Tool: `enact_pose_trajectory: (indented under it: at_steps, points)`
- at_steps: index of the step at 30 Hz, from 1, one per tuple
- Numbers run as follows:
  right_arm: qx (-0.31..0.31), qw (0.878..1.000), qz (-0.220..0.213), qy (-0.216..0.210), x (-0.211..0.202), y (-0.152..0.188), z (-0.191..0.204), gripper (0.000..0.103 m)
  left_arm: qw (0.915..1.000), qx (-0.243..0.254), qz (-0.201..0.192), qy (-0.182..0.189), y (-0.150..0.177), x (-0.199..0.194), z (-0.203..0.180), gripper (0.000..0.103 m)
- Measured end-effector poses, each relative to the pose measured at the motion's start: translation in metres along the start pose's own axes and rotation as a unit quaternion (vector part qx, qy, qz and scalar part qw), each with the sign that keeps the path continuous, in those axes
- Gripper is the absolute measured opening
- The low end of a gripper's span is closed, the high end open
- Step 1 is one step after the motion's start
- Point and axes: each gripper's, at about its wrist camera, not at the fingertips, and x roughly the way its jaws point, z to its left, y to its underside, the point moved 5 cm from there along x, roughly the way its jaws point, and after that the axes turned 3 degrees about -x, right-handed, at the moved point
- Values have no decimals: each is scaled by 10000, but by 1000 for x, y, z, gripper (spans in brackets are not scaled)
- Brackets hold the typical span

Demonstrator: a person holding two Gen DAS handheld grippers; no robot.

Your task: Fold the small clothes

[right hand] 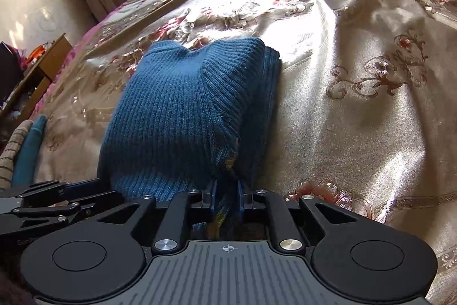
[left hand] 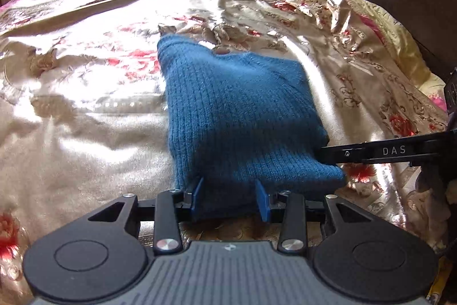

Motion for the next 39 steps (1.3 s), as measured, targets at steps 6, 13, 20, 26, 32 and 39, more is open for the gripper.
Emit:
enact_pose_trajectory:
  at_steps: [6, 13, 20, 26, 32, 39]
  points:
    - [-199, 9973, -670, 214, -36, -31, 4, 20, 9994, -46, -329, -5, -22, -16, 6, 44]
    - [264, 9931, -1139, -64, 5, -85, 0, 20, 9978, -156, -620, -197, -55, 10, 10, 44]
    - [325, 9952, -742, 550, 50, -70, -23, 12, 9982, -168, -444, -360, -51, 39, 16, 54]
    - [397, 9941, -657, 760, 48, -61, -36, 22, 9981, -384, -341, -342, -48, 35, 22, 58]
    - [428, 9928, -789, 789, 31, -60, -30, 23, 9980, -312, -376, -407, -45, 23, 20, 58]
    - [413, 9927, -1043, 452, 3, -43, -9, 24, 9978, -450, -163, -457, -38, 30, 25, 62]
